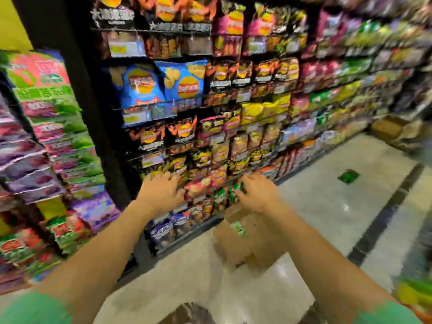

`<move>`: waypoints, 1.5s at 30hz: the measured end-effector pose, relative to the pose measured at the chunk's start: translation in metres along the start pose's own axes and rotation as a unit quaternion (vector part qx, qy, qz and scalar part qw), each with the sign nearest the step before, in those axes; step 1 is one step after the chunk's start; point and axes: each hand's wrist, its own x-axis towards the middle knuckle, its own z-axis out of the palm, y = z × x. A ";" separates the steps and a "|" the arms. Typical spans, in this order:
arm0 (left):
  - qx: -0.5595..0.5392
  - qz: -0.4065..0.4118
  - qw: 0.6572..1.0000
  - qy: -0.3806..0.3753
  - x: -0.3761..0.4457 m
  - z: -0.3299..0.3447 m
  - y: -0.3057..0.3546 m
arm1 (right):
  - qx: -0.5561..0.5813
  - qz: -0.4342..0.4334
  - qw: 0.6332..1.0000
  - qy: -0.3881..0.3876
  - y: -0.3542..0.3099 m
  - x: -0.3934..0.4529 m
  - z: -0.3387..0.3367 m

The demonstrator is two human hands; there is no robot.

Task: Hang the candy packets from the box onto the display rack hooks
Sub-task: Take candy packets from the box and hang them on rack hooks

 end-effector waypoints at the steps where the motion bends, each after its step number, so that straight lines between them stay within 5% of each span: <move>1: 0.004 0.018 1.000 -0.004 0.013 0.001 0.021 | -0.002 0.030 1.000 -0.005 0.023 -0.005 0.004; 8: 0.007 0.108 0.993 -0.036 0.120 0.021 0.138 | 0.017 0.148 0.988 -0.045 0.158 -0.006 0.036; 27: -0.016 0.161 0.982 -0.100 0.406 0.037 0.326 | 0.055 0.189 0.973 -0.121 0.382 0.137 0.075; 35: -0.008 0.024 0.989 -0.148 0.456 0.062 0.335 | 0.057 0.040 0.982 -0.173 0.443 0.270 0.121; 45: -0.036 -0.163 0.959 -0.228 0.443 0.083 0.338 | 0.066 -0.185 0.953 -0.232 0.474 0.390 0.147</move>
